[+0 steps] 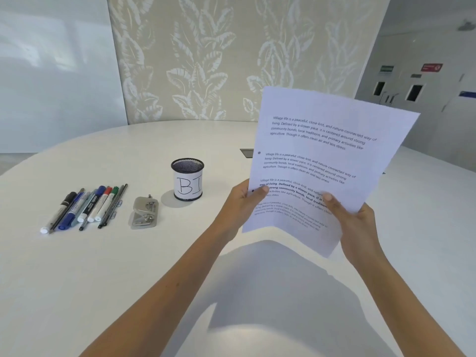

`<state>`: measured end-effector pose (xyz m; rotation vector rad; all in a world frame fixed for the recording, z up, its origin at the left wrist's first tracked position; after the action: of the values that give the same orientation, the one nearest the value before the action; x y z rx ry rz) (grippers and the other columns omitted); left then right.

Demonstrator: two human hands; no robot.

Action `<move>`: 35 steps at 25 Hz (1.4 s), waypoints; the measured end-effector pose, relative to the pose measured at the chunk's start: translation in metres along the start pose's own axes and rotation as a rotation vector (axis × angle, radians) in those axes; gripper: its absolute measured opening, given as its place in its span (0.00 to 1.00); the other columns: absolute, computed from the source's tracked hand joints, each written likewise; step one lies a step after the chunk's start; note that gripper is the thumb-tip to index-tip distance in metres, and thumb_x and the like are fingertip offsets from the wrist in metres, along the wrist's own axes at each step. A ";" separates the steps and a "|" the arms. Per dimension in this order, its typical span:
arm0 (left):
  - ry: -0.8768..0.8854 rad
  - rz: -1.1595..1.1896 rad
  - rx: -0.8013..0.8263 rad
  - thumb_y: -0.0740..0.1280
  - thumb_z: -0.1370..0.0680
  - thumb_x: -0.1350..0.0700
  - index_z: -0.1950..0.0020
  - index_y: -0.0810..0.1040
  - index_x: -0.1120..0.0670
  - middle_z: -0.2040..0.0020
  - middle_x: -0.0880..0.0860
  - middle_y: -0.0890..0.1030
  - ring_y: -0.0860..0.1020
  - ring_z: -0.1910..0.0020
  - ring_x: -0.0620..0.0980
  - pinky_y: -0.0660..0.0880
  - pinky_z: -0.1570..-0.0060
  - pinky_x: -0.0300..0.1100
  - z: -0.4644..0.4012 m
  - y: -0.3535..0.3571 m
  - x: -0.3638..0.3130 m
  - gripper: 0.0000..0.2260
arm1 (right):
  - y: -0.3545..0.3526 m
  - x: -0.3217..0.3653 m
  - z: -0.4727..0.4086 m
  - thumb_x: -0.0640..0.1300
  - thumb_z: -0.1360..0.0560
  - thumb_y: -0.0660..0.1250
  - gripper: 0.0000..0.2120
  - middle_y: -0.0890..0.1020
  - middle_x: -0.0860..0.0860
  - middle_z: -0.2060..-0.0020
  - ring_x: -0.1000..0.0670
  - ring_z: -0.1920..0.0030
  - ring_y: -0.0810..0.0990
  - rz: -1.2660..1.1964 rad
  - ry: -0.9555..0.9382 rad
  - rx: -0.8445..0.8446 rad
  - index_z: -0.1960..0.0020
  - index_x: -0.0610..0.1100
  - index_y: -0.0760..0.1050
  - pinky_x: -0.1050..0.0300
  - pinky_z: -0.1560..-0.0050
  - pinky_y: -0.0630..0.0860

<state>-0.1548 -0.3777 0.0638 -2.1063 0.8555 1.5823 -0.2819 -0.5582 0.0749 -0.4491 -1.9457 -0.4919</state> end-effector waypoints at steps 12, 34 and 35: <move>-0.003 -0.264 -0.268 0.71 0.25 0.52 0.24 0.52 0.54 0.23 0.54 0.59 0.58 0.25 0.50 0.57 0.26 0.49 -0.014 -0.046 -0.005 0.37 | -0.007 -0.017 -0.019 0.42 0.31 0.75 0.09 0.87 0.54 0.57 0.52 0.57 0.86 0.253 0.124 -0.081 0.51 0.45 0.82 0.61 0.62 0.82; 0.117 0.018 0.106 0.68 0.23 0.52 0.45 0.83 0.47 0.46 0.47 0.85 0.82 0.45 0.48 0.80 0.51 0.45 -0.054 -0.098 -0.076 0.09 | -0.018 0.118 -0.095 0.46 0.26 0.67 0.05 0.87 0.54 0.58 0.54 0.60 0.84 0.180 -0.134 0.094 0.52 0.50 0.81 0.58 0.58 0.81; 0.112 0.061 0.079 0.68 0.24 0.52 0.46 0.83 0.47 0.47 0.47 0.86 0.83 0.46 0.48 0.81 0.53 0.44 -0.052 -0.092 -0.071 0.08 | -0.017 0.101 -0.093 0.45 0.26 0.65 0.08 0.87 0.53 0.56 0.53 0.58 0.84 0.148 -0.067 0.143 0.49 0.49 0.81 0.57 0.57 0.81</move>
<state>-0.0692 -0.3242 0.1411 -2.1487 1.0112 1.4457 -0.2601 -0.6122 0.2005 -0.5186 -1.9793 -0.2443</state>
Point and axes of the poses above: each hand's wrist, its own z-axis away from the middle knuckle, its own y-axis out of the palm, x = y × z, the point moved 7 cm from there along -z, towards the middle knuckle
